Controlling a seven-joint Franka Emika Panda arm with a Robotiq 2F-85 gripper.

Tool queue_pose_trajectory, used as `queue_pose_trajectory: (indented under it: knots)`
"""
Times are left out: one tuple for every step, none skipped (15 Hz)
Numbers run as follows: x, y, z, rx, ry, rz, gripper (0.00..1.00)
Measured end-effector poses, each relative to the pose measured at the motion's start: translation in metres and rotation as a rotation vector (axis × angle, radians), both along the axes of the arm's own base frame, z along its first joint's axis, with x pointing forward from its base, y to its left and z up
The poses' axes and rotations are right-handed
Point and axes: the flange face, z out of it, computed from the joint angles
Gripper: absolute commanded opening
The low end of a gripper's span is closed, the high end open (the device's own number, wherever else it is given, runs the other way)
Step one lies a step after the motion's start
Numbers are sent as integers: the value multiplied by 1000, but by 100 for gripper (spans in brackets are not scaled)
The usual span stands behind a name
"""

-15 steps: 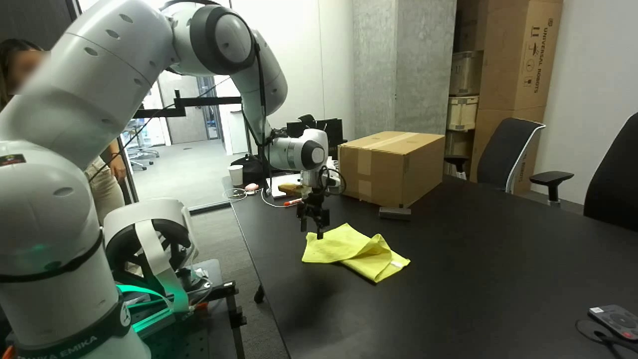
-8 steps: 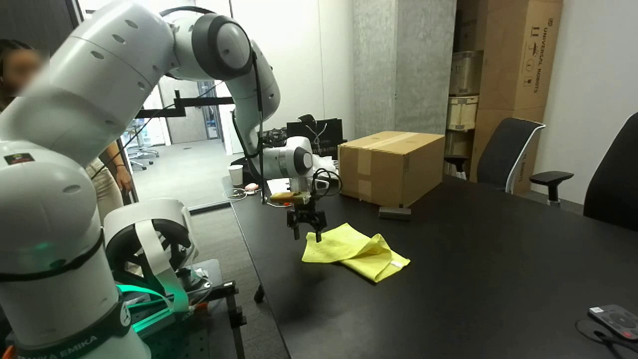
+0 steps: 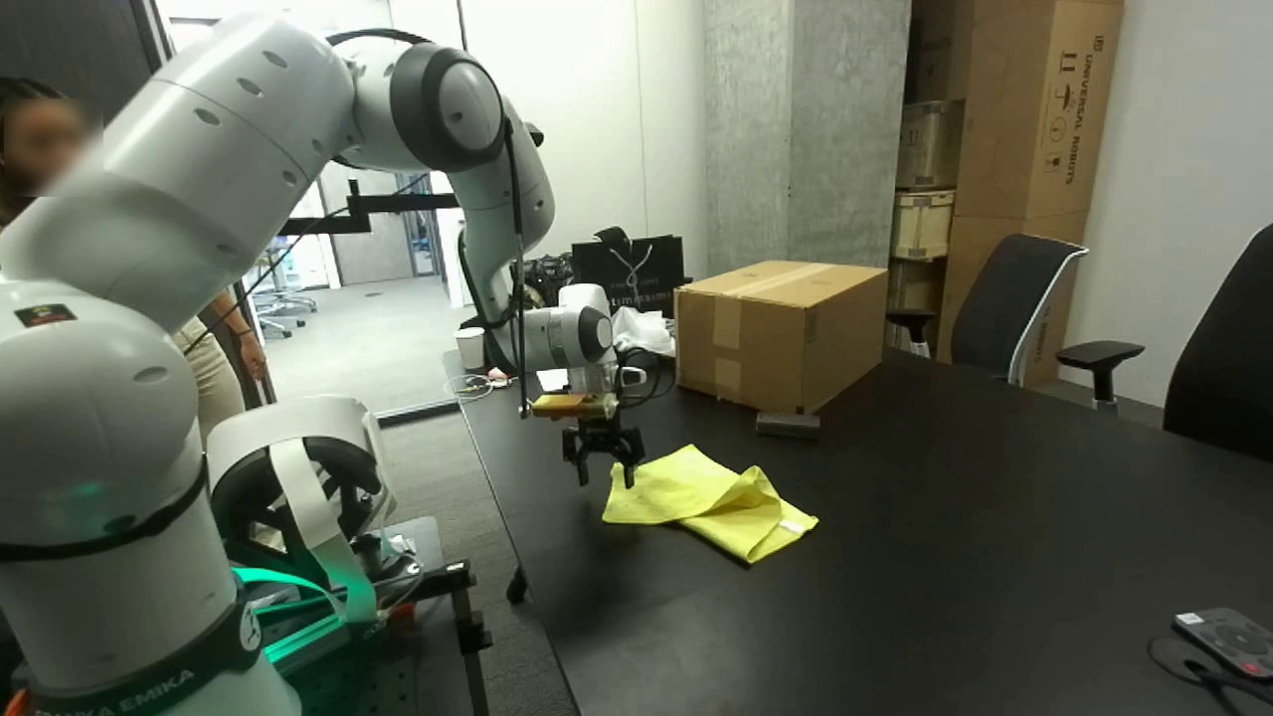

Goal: Fold the towel in half

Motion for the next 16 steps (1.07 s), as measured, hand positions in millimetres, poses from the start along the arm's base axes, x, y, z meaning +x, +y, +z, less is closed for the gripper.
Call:
queue_pose_trajectory:
  knots:
    - [-1, -2, -4, 1, 4, 3, 100]
    - [-1, -5, -7, 1, 7, 3, 100]
    - [-1, -8, -10, 1, 9, 2, 100]
    - [-1, -12, -12, 1, 11, 0, 100]
    - [0, -16, -14, 3, 11, -4, 100]
    - [2, -20, -14, 7, 10, -7, 100]
    - [4, -24, -15, 13, 8, -10, 100]
    - [6, -27, -16, 21, 6, -12, 100]
    - [8, -32, -16, 30, 4, -12, 100]
    - [10, -36, -17, 40, 2, -11, 100]
    - [13, -40, -18, 50, 0, -9, 100]
    - [15, -44, -18, 60, -1, -5, 100]
    - [16, -48, -19, 69, -1, 1, 100]
    - [18, -50, -19, 77, 0, 7, 100]
    - [19, -52, -19, 83, 2, 13, 100]
    - [20, -54, -19, 91, 4, 21, 100]
